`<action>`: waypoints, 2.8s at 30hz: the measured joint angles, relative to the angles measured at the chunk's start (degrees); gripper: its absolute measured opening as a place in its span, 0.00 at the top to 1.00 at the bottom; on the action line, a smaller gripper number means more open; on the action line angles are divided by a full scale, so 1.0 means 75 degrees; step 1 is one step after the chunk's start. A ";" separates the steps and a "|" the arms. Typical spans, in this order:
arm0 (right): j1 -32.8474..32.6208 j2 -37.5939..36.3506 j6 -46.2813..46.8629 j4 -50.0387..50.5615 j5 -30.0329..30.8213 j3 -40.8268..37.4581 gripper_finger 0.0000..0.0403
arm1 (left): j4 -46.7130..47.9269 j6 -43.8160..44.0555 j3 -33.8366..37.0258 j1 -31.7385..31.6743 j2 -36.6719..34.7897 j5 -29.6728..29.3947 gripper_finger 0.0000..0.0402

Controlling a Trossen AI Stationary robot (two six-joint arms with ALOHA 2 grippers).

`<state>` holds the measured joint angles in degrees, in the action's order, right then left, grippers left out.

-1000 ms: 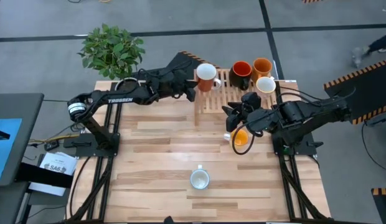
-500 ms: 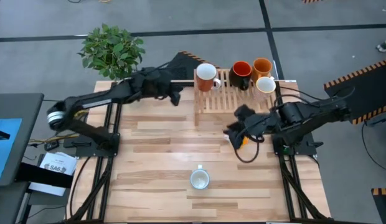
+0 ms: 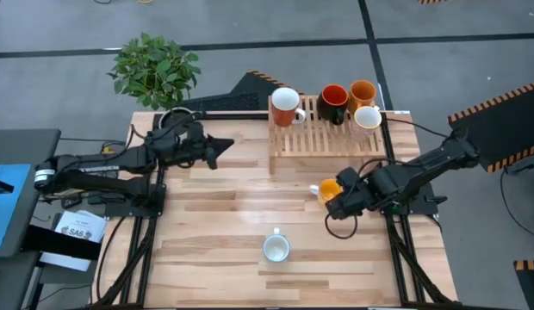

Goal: Place coffee mugs
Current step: Put the yellow mug on the shelf

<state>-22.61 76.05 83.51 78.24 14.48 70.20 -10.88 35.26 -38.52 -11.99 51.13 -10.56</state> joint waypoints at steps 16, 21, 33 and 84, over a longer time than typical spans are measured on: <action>0.1235 -0.0385 0.1691 -0.1261 0.0138 -0.1918 0.56 | 0.0116 0.0261 0.0087 0.0240 -0.0115 -0.0368 1.00; 0.1418 0.0011 0.1683 -0.1281 0.0141 -0.2042 0.56 | 0.0136 0.0309 0.0087 0.0240 -0.0116 -0.0368 1.00; 0.1436 0.0631 0.1683 -0.1557 0.0026 -0.2265 0.72 | 0.0123 0.0339 0.0087 0.0240 -0.0116 -0.0358 1.00; 0.5616 0.1532 -0.2321 0.1570 0.1038 0.3954 0.90 | -0.0034 -0.0034 0.0079 0.0237 -0.0119 0.0343 1.00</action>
<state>19.51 87.54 66.11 90.02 22.26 99.85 -11.14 35.00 -37.93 -10.22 50.24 -7.99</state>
